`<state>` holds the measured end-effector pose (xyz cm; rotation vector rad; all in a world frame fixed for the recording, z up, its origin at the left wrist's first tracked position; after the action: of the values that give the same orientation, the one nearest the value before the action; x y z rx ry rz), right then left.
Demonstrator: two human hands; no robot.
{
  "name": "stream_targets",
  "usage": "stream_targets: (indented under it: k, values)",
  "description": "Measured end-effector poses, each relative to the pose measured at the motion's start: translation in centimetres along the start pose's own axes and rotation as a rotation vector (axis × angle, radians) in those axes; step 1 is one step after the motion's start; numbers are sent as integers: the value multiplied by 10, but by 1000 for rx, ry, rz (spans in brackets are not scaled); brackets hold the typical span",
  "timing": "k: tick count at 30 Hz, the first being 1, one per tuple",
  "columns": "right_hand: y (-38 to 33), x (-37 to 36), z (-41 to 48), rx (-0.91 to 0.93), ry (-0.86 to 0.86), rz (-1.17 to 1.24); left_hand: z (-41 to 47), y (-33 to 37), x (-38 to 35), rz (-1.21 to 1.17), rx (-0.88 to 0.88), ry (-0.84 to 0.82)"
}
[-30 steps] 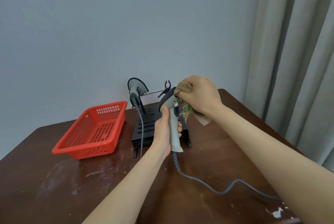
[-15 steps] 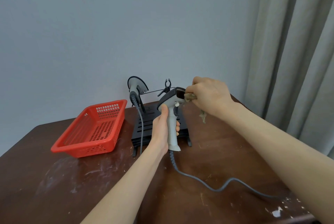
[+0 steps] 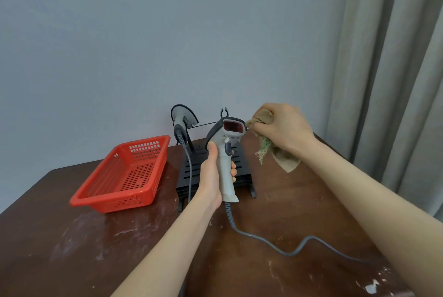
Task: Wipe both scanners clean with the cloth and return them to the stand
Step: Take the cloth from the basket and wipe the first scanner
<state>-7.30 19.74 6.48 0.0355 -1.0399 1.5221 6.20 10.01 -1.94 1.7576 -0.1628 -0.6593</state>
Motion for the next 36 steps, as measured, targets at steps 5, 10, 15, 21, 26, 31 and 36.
stream_targets:
  k: [5, 10, 15, 21, 26, 31, 36]
  values:
    - [-16, -14, -4, 73, 47, -179, -4, -3, -7, 48, -8, 5]
    - [-25, -16, -6, 91, -77, 32, -5, -2, -8, 82, -48, 41]
    - [-17, -8, -4, 220, -103, -220, -5, -1, -7, 96, -52, 60]
    - [-10, -9, -5, 190, -107, -299, -4, -2, -9, 125, -93, 64]
    - [-23, -10, -3, 133, -78, 1, -5, -2, -9, 116, -112, 64]
    - [-5, -16, -1, 120, -153, -248, -7, -5, -6, 127, -106, 67]
    - [-15, -12, 0, 111, -161, -33, -6, -5, -7, 151, -122, 73]
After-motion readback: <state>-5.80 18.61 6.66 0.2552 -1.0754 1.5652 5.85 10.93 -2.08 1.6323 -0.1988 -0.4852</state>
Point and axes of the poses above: each hand's wrist, its own z-axis towards the middle knuckle, its own x-axis out of the back of the hand, y = z × x, the point moved 1 cm from there along z, towards the middle knuckle, and after that the axes turned 6 degrees about y, right-handed, at the moved point
